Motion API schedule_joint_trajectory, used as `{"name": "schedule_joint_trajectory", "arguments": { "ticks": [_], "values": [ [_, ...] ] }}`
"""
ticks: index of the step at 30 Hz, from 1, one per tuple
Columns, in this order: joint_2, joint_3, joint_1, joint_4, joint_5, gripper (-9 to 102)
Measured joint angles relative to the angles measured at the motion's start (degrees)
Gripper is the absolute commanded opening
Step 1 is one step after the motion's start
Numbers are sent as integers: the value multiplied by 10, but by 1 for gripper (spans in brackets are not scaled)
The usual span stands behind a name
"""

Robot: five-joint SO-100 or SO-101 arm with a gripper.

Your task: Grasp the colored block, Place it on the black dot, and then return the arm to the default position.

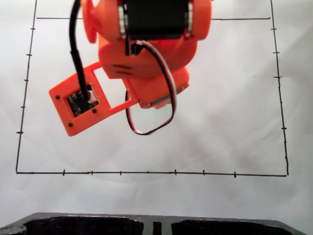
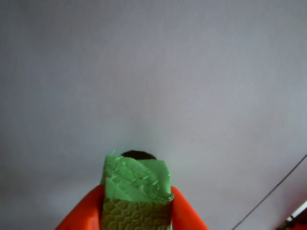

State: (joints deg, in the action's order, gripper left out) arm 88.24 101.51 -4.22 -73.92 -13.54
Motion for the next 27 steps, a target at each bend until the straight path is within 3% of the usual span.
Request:
{"name": "schedule_joint_trajectory", "arguments": {
  "ticks": [5,9,16,27],
  "values": [
    [-7,-1,3,1,-6,21],
    [-7,-1,5,-9,-10,34],
    [-7,-1,6,-22,-24,46],
    [69,-1,12,-79,-29,48]
  ]
}}
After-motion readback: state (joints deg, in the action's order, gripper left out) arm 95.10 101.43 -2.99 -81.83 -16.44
